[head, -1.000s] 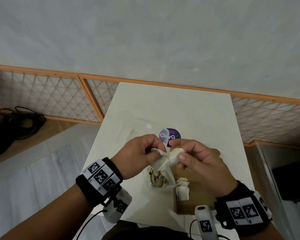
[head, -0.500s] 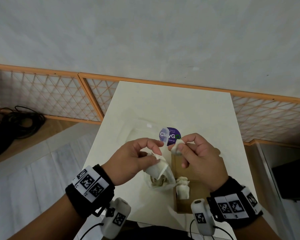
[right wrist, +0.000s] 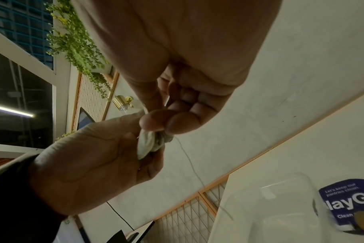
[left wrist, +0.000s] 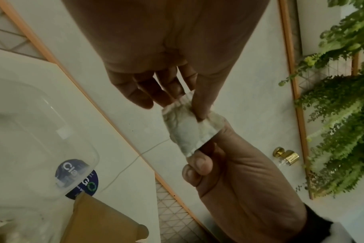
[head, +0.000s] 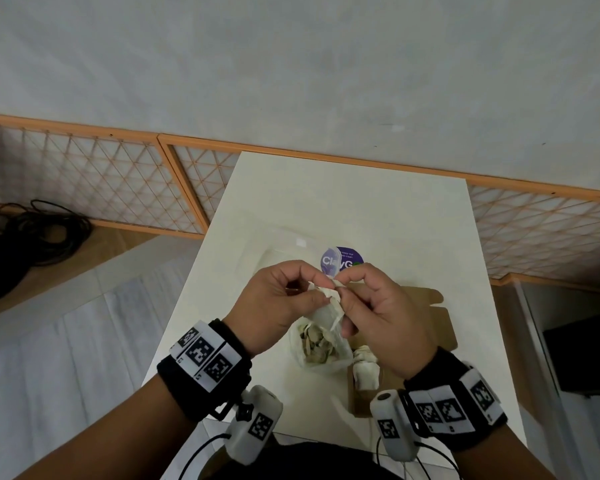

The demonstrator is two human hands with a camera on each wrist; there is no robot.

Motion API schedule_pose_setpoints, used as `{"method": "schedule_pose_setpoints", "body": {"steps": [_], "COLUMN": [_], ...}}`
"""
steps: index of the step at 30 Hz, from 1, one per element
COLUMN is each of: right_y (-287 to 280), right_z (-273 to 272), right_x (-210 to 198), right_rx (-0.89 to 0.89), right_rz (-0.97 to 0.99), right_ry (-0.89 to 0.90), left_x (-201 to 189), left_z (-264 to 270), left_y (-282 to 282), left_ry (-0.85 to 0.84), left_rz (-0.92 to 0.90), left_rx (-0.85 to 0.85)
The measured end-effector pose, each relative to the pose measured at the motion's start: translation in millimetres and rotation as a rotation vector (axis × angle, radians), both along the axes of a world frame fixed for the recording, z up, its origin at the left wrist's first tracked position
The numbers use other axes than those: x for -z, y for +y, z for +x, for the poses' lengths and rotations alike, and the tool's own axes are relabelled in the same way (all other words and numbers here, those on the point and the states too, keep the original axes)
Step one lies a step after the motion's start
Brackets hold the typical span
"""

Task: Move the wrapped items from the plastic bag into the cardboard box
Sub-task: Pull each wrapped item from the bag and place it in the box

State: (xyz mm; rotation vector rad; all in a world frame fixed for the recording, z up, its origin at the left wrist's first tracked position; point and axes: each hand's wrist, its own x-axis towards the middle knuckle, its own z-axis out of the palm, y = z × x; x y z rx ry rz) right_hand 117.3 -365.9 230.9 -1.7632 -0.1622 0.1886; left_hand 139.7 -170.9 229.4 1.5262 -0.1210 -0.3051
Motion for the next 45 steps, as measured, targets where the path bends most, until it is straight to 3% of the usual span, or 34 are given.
{"method": "schedule_pose_setpoints", "body": {"steps": [5,9,16,21,25,30,37,45], "right_y": [-5.4,-13.2,-52.7,-107.7,-133.7,-140.4,-133.6,-115.0], "right_z": [-5.1,-13.1,-26.5,-66.9,-95.0,-95.9,-61.0,-31.6], "right_x": [6.4,14.6,25.3,20.9,22.3,82.5,190.6,221.3], "right_rx": [-0.066,-0.069,0.083,0.208,0.2,0.179,0.066,0.238], "right_rz": [0.065,0.122,-0.028,-0.299,-0.283,-0.365,-0.661,-0.604], "right_ry": [0.075,0.14,-0.004,0.018,0.128,0.319,0.529,0.61], "left_x": [5.4,9.1,21.1,47.2,78.2,111.1,133.4,141.9], "left_z": [1.6,4.4,10.9,15.5,14.8,9.3,-2.7,-8.1], "left_y": [-1.3,-12.7,-42.5,-41.7,-24.7,-8.3,3.7,5.3], "left_ry": [-0.071,-0.021,-0.003,0.031,0.06,0.1,0.138,0.157], "left_rz": [0.085,0.069,0.077,0.299,0.482,0.706,0.841,0.967], "left_rx": [0.011,0.019,0.194,0.225,0.227,0.27,0.341,0.412]}}
